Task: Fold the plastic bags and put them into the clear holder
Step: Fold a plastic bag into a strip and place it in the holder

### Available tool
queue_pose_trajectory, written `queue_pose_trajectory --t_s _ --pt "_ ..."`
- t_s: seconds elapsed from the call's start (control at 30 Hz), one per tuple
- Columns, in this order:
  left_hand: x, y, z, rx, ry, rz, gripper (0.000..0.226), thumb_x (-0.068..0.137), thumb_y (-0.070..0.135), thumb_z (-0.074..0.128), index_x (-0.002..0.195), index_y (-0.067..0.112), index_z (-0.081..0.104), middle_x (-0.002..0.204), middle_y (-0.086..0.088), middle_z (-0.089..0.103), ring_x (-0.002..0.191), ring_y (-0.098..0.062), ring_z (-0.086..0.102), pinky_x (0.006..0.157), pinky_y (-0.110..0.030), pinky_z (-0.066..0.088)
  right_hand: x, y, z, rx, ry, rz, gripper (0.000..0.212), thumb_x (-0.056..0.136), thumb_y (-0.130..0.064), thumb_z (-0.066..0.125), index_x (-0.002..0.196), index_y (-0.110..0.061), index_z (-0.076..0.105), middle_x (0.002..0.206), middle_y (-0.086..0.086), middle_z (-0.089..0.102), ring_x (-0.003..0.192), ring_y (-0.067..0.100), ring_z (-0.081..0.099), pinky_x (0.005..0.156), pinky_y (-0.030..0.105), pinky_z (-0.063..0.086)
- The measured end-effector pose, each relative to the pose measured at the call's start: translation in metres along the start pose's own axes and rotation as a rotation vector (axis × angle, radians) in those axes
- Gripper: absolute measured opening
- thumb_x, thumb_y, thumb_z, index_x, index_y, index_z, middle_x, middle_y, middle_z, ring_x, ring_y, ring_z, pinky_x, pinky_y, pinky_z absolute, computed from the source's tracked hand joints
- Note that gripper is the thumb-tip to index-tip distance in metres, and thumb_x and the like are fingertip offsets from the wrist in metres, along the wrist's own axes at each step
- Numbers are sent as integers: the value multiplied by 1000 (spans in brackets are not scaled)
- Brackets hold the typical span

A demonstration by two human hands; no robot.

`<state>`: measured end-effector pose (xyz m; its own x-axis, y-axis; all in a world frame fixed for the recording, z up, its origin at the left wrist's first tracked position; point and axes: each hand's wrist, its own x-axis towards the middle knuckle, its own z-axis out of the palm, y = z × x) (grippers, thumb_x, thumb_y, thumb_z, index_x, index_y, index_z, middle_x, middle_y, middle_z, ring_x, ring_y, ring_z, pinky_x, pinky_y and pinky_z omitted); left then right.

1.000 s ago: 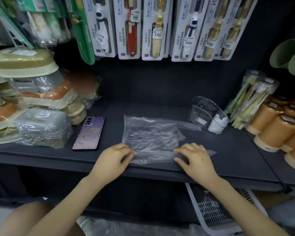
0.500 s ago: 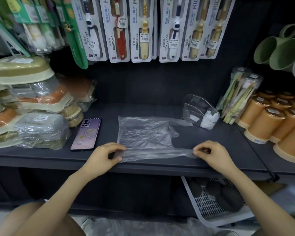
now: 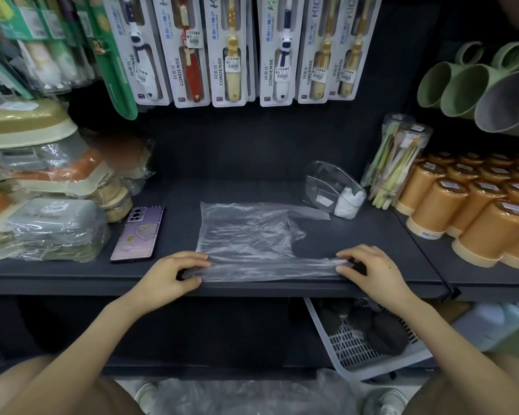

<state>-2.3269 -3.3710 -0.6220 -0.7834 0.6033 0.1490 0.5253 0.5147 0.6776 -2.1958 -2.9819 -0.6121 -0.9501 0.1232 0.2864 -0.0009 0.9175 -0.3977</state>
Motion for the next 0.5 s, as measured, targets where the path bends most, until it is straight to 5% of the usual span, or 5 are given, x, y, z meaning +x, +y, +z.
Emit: queue_pose_trajectory --t_s 0.13,0.23,0.33,0.43,0.5 --pt "1 10 0 -80 112 -16 32 82 14 75 92 44 71 115 19 62 112 10 52 97 -8 33 1 -3 0 -7 -19 -30 31 81 -33 75 110 -23 69 102 -11 63 92 11 53 84 29 40" --pt "1 11 6 43 71 33 47 79 14 78 81 59 65 111 25 60 108 8 54 89 -3 36 5 -12 8 -93 -7 -82 15 77 -27 78 90 -26 71 93 -10 63 86 18 55 76 34 39" --pt "-3 7 9 19 33 16 40 81 14 76 84 54 69 106 34 63 114 9 52 89 -4 38 7 -9 10 -108 57 -62 15 75 -19 80 73 -25 67 84 -10 60 77 18 52 71 33 34" --pt "-5 8 8 -46 25 5 45 79 13 77 78 58 70 107 42 60 115 16 49 97 -6 34 4 -5 7 -69 27 -28 14 77 -19 79 80 -28 69 89 -10 61 82 21 56 75 34 34" --pt "-3 9 7 -126 38 -59 38 76 12 79 77 50 74 110 27 66 113 10 54 99 -13 37 2 -9 -1 -20 -55 32 20 78 -28 78 96 -32 69 103 -12 62 100 19 54 84 33 31"
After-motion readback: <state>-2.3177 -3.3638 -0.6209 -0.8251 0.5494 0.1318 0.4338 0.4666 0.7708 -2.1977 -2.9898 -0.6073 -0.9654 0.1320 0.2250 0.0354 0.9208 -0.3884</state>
